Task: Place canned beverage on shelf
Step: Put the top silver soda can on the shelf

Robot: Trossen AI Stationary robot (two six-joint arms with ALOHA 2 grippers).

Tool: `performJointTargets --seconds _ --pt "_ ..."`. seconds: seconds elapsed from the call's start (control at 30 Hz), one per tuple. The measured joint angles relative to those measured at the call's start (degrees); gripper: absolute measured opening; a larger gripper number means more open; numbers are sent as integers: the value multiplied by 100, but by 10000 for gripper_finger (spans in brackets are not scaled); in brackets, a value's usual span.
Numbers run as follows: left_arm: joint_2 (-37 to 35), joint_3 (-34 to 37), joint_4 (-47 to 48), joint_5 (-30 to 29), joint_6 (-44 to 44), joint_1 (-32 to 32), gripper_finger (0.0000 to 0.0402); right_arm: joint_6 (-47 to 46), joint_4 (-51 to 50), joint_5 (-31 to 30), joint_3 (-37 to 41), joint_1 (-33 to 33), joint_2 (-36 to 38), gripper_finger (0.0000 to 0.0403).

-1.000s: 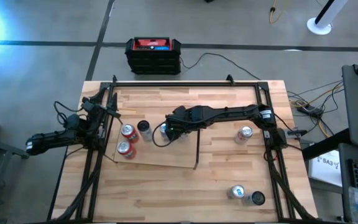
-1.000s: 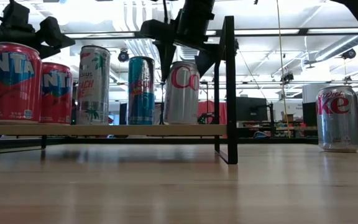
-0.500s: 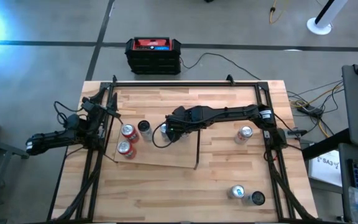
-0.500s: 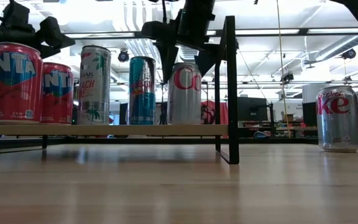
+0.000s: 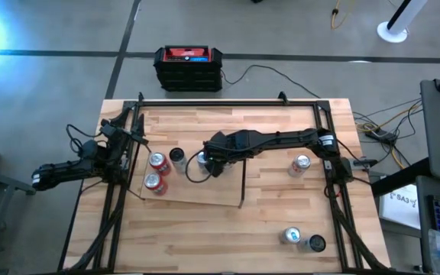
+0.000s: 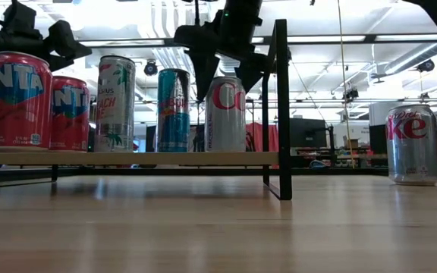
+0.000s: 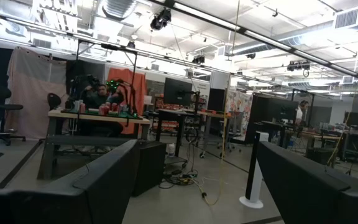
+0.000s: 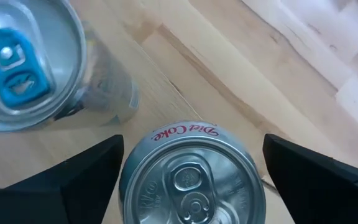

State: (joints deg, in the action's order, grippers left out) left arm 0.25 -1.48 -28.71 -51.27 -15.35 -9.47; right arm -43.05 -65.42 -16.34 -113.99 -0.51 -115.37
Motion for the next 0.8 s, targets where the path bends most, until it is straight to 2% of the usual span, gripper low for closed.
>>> performJointTargets --seconds 0.4,0.8 --pt "0 0 0 -1 1 0 311 2177 -58 90 -320 -63 13 370" --pt "0 0 0 1 0 -1 311 3413 -1122 1471 -1061 57 17 370"
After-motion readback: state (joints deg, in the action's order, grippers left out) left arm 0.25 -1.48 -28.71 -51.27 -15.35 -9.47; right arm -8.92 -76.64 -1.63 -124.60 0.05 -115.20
